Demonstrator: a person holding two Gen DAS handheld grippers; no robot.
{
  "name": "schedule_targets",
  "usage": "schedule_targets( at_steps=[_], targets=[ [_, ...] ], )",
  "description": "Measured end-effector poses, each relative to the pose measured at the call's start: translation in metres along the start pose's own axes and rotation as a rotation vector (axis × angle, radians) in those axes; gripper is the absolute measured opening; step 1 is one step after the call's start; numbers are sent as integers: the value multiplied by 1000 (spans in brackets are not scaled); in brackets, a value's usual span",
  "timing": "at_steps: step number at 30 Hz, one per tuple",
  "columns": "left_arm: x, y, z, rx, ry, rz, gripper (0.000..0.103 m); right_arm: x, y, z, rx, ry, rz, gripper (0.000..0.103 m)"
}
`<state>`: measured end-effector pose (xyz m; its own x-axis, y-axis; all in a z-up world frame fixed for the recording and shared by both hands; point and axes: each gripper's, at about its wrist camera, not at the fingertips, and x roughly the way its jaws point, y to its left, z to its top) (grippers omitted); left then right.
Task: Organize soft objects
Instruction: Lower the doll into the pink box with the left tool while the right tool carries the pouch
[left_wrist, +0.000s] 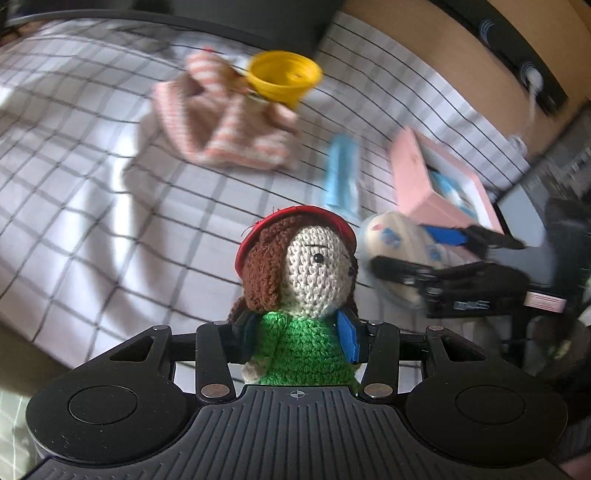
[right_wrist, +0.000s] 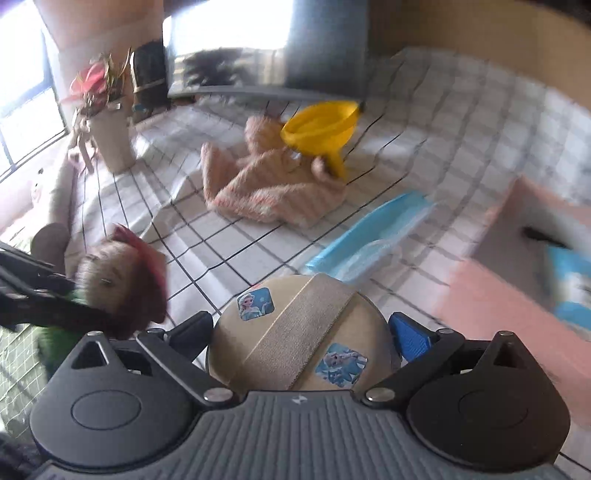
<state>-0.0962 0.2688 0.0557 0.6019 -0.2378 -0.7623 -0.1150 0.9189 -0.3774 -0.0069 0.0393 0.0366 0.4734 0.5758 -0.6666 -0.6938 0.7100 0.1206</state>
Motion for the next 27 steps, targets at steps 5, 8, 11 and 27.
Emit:
schedule_targets(
  at_steps=[5,8,11,27],
  targets=[
    [7,-29,15,104,81,-147,49,-78,-19,-17,47,-78,-147,101],
    [0,-60,44,176,66,-274,49,-111,-26,-31,67,-121,-282,101],
    [-4,-106,91,300,-28,-333,50,-132,-30,-43,114,-160,-385,101],
    [177,-194,155,326,-42,-258,50,-173,-31,-101,309,-134,-709,101]
  ],
)
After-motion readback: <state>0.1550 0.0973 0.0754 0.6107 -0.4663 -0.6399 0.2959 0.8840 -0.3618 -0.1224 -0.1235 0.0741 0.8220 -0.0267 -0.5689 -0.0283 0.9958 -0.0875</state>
